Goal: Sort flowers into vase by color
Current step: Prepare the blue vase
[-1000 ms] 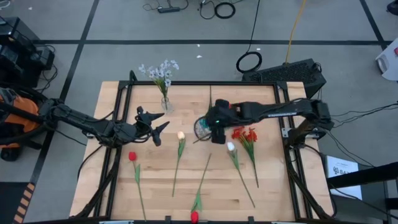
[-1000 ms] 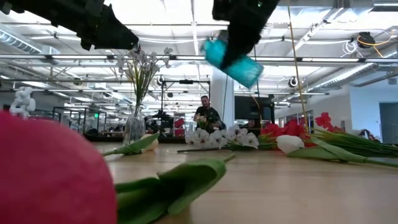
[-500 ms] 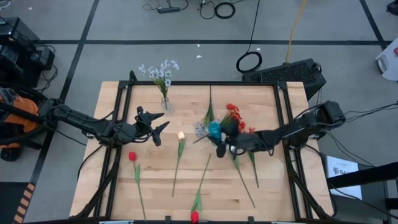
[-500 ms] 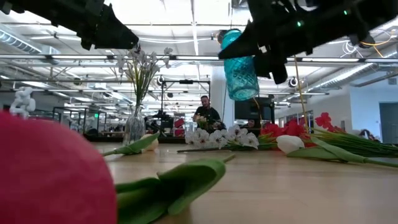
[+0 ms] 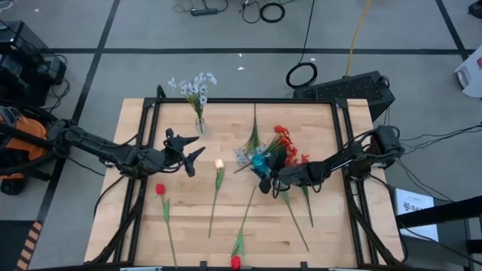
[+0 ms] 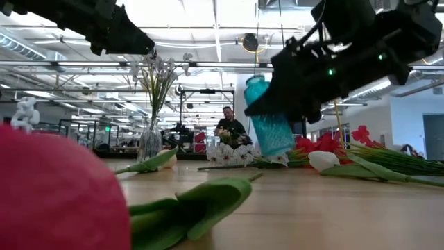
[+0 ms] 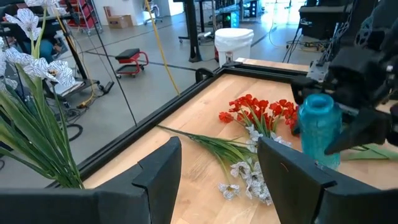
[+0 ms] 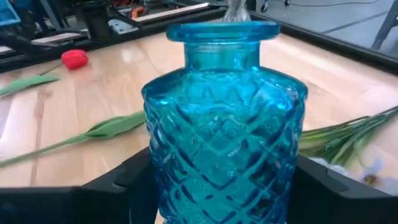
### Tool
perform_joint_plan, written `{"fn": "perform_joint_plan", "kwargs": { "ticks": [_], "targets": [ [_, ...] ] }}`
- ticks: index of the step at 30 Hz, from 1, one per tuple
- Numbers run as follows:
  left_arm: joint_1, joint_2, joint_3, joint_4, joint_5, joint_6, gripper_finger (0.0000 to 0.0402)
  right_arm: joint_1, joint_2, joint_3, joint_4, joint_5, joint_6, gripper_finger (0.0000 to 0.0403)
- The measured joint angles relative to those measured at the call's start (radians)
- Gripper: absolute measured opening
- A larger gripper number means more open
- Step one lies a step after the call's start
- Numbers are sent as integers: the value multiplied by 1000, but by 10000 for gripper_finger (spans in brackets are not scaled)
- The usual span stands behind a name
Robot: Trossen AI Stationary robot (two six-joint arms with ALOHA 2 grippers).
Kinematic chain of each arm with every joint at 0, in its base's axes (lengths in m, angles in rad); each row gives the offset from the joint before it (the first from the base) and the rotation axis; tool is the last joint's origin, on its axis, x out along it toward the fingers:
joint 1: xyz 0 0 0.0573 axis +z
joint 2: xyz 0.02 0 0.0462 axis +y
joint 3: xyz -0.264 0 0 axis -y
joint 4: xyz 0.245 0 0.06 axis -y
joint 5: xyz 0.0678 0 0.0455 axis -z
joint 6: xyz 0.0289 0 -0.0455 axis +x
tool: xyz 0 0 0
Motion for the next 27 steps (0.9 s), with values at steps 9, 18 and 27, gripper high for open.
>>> {"fn": "perform_joint_plan", "kwargs": {
  "ticks": [9,18,27],
  "targets": [
    [0,0,0,-2,0,1,217,0,99,0,187,-51,-106,249],
    [0,0,0,-2,0,1,217,0,100,0,185,-51,-122,249],
    [0,0,0,-2,0,1,217,0,100,0,185,-50,-121,249]
  ]
}}
